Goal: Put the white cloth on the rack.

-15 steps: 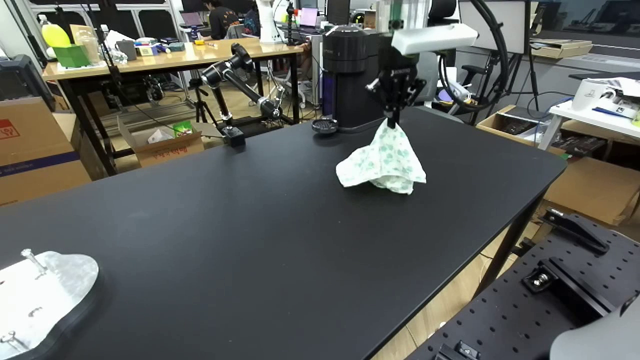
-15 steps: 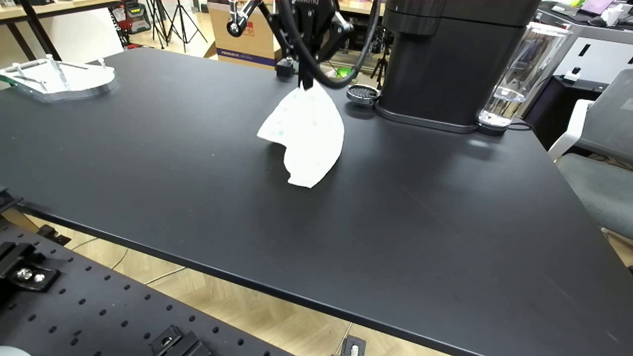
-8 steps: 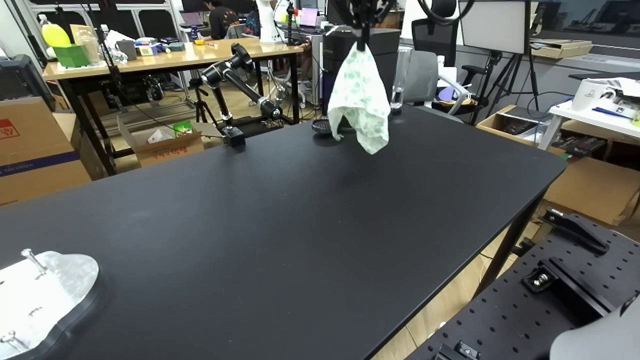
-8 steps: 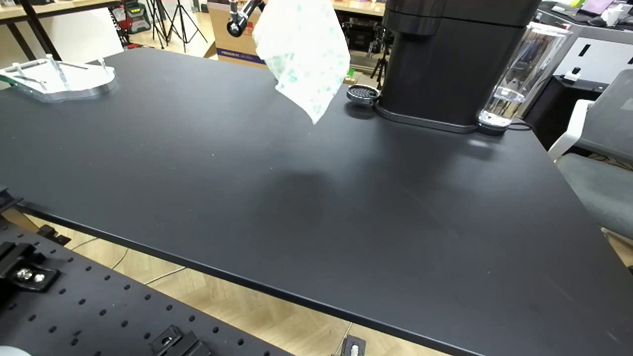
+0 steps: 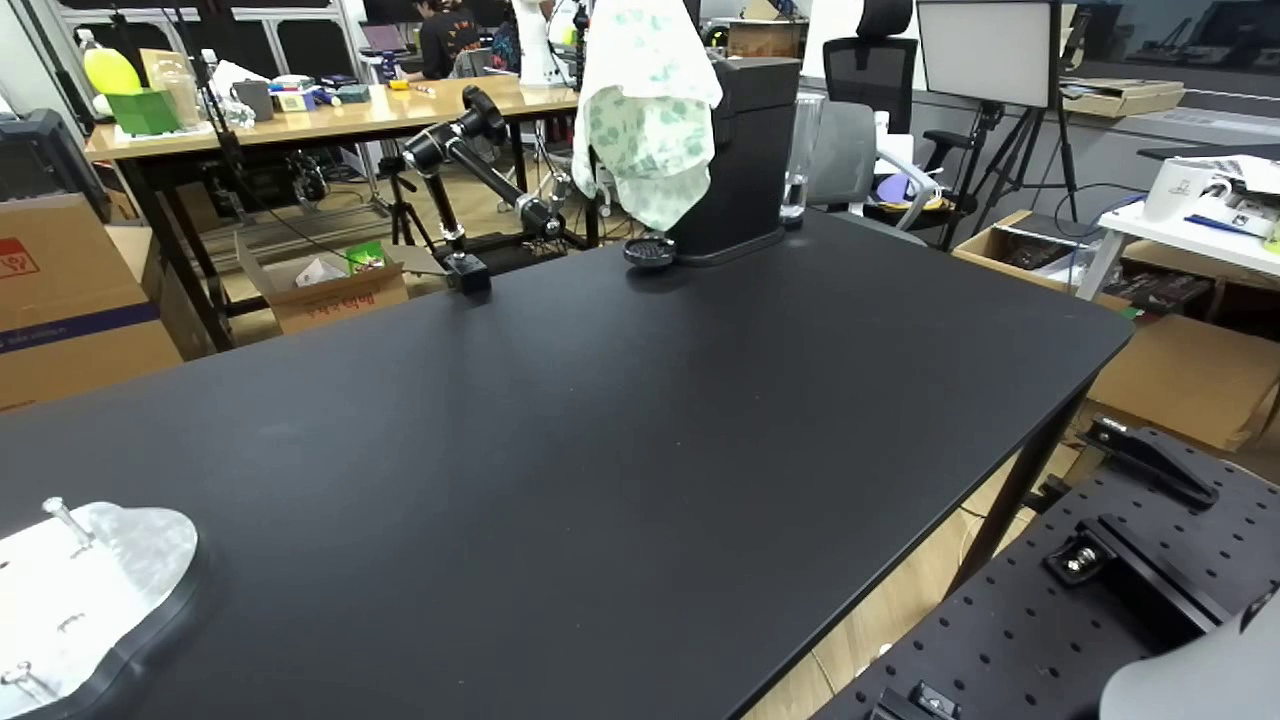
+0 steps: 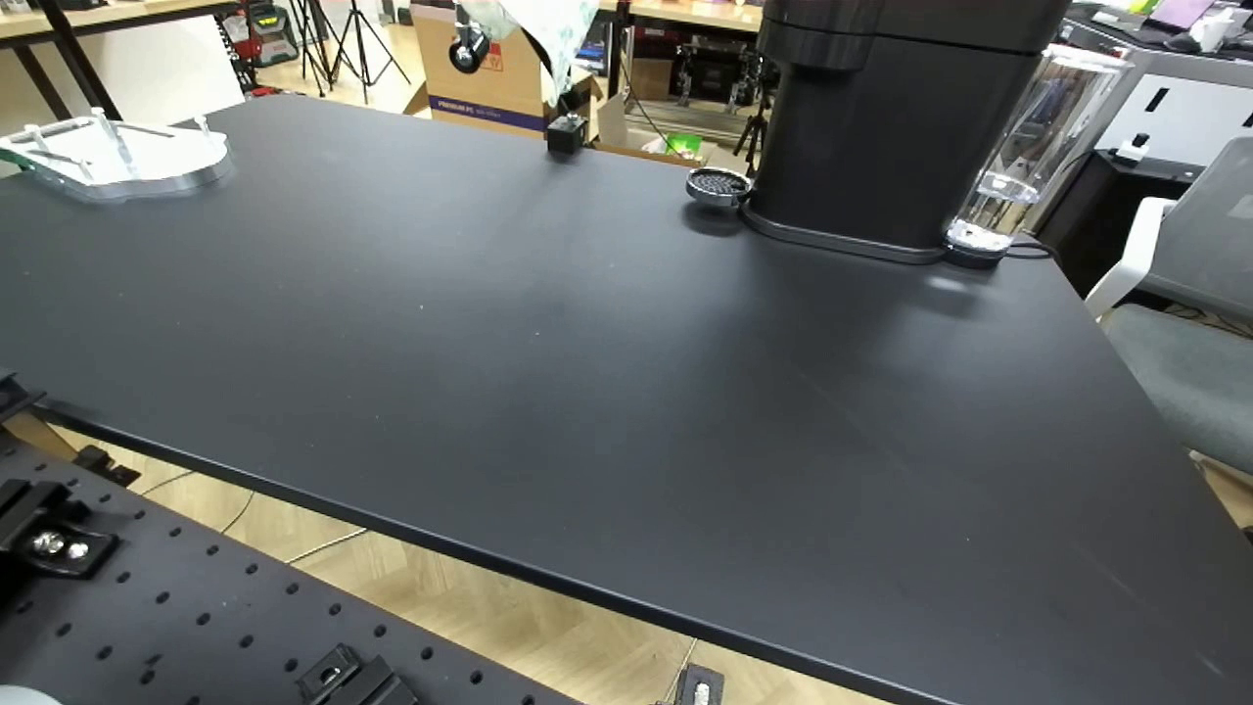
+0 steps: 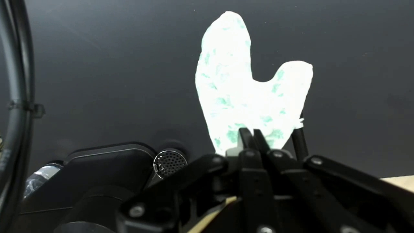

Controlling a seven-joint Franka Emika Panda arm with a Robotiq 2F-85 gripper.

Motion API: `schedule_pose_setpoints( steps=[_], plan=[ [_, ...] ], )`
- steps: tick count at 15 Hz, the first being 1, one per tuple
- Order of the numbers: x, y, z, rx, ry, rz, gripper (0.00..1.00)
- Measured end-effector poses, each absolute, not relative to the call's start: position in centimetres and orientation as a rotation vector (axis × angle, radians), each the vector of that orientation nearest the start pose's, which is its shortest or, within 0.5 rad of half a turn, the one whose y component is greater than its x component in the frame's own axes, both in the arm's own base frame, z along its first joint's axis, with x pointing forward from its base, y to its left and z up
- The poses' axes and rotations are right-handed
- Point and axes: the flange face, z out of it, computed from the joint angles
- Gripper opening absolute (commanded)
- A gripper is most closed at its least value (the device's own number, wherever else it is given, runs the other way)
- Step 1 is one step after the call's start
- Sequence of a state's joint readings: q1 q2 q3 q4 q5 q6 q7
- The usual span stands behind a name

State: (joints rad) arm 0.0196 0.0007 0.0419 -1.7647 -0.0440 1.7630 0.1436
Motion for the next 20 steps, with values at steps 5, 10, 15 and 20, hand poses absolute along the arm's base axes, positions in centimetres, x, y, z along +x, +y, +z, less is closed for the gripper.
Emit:
schedule_pose_setpoints(
  steps=[5,10,15,20],
  plan=[
    [59.0,6.1,54.4,-3.139,0.057,0.065,0.00],
    [61.5,10.2,52.0,-3.105,-0.030,0.105,0.00],
    [62.8,14.1,49.3,-3.096,-0.120,0.139,0.00],
    [63.3,15.7,47.4,-3.093,-0.155,0.174,0.00]
  ],
)
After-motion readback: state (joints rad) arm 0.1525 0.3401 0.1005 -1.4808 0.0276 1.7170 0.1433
